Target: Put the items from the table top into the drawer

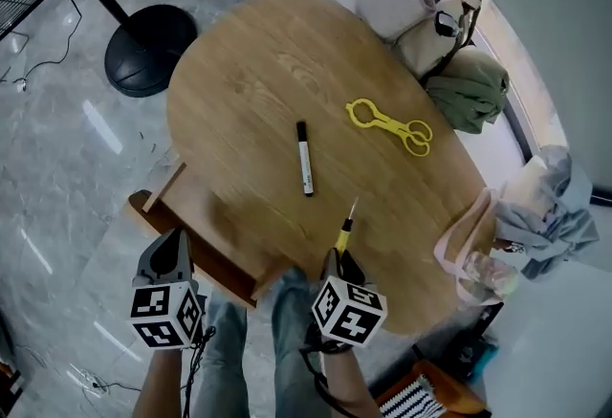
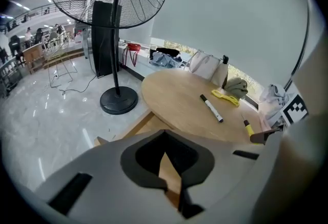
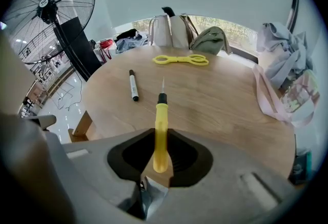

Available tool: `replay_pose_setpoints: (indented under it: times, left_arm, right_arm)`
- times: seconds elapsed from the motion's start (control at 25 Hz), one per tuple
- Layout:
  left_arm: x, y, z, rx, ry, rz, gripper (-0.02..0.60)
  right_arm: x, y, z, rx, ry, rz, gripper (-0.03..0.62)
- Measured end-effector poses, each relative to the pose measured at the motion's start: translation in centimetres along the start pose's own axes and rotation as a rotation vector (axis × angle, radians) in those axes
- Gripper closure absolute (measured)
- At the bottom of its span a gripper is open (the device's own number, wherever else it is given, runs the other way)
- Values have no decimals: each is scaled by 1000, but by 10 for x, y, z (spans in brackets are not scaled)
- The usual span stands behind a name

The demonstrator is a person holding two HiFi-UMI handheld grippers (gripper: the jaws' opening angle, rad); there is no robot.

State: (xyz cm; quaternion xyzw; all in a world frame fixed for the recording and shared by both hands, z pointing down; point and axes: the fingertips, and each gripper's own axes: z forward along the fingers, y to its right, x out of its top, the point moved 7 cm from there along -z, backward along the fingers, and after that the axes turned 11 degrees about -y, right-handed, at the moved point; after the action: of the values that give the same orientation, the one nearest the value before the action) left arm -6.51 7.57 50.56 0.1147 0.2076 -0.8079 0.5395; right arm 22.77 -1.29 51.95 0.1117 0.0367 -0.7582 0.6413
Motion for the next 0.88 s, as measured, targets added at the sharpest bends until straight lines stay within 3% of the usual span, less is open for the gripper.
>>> replay_pose_setpoints:
  times: [0.88]
  left_arm:
    - [-69, -117, -64, 150, 86, -337, 588]
  right_arm:
    - [-8, -142, -3, 112, -40, -372, 514]
